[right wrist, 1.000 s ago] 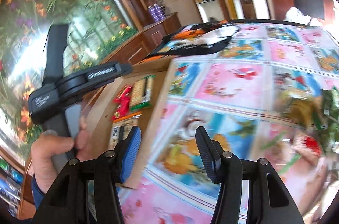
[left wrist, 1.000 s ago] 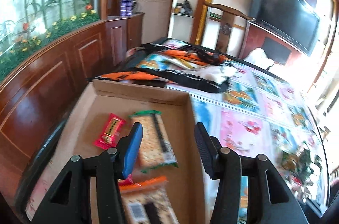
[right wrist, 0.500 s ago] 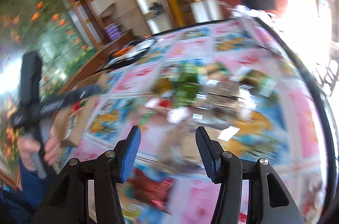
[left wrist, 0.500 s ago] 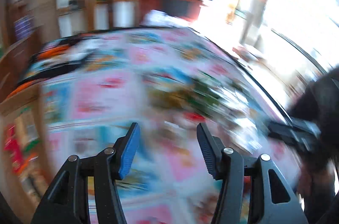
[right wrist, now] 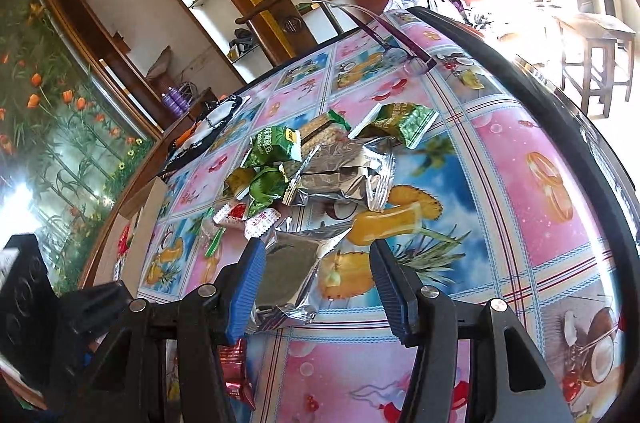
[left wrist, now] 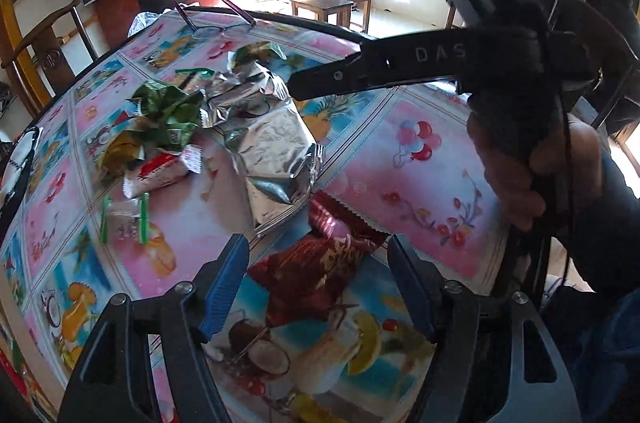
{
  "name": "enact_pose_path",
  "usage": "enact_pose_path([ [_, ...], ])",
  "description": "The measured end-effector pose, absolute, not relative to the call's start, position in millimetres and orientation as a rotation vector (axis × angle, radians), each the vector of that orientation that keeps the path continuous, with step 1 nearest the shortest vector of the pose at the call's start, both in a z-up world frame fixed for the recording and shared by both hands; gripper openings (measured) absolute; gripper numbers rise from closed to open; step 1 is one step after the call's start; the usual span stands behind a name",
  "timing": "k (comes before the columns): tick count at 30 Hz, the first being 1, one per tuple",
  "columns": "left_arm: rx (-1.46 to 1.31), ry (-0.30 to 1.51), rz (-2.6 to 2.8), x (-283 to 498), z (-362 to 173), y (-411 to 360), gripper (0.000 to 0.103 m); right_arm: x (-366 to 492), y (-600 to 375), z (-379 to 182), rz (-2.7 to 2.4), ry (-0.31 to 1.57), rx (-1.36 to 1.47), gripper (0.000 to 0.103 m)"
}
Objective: Organize snacks
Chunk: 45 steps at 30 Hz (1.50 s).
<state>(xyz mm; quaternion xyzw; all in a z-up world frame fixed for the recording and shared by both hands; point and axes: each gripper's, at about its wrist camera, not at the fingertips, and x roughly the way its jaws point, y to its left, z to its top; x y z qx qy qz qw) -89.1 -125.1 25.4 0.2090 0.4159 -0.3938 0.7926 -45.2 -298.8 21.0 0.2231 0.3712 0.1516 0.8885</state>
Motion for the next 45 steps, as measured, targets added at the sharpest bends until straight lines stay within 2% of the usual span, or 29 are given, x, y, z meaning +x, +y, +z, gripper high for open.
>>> enact_pose_path([
  [2,0.444,0.927,-0.834,-84.7,18.6,-129.0,0.057,-45.1,-299.1,20.1,0.312,0.775,0.459,0.059],
  [3,0.442,0.955,-0.827,-81.3,12.6,-130.5,0.040,-44.5,-299.5,19.5,0.311,0.777,0.459,0.060],
  [4,0.441,0.968,-0.819,-79.1,9.7,-129.3,0.039,-44.5,-299.0,19.7,0.309,0.779,0.457,0.061],
  [6,0.438,0.951,-0.795,-78.3,9.5,-125.3,0.038,-44.3,-296.9,19.6,0.308,0.785,0.447,0.064],
  [15,0.308,0.970,-0.621,-50.0,11.9,-70.3,0.037,-30.2,-256.0,12.0,0.323,0.902,0.354,0.066],
  [23,0.085,0.946,-0.436,-12.6,21.5,-11.6,0.036,-8.6,-202.6,7.7,0.232,0.951,0.112,0.071],
  [25,0.046,0.930,-0.408,-8.2,26.0,-3.2,0.036,-2.2,-190.1,6.7,0.216,0.955,0.032,0.069],
  [26,0.034,0.918,-0.397,-8.1,29.6,-0.4,0.036,1.1,-182.9,6.4,0.206,0.957,-0.021,0.062],
  [32,-0.015,0.847,-0.329,16.8,46.7,2.7,0.036,17.1,-161.1,14.0,0.270,0.947,-0.102,0.062],
  [39,-0.041,0.901,-0.341,33.9,33.8,15.9,0.036,38.4,-163.0,42.4,0.315,0.792,0.045,0.062],
  [41,-0.027,0.931,-0.364,31.6,30.9,16.7,0.042,37.9,-165.8,40.3,0.357,0.786,0.082,0.062],
  [43,-0.017,0.941,-0.385,29.4,33.1,18.4,0.063,37.0,-170.3,41.7,0.363,0.772,0.103,0.062],
  [45,-0.009,0.938,-0.429,24.7,35.4,18.7,0.069,37.1,-174.6,44.6,0.367,0.760,0.128,0.062],
])
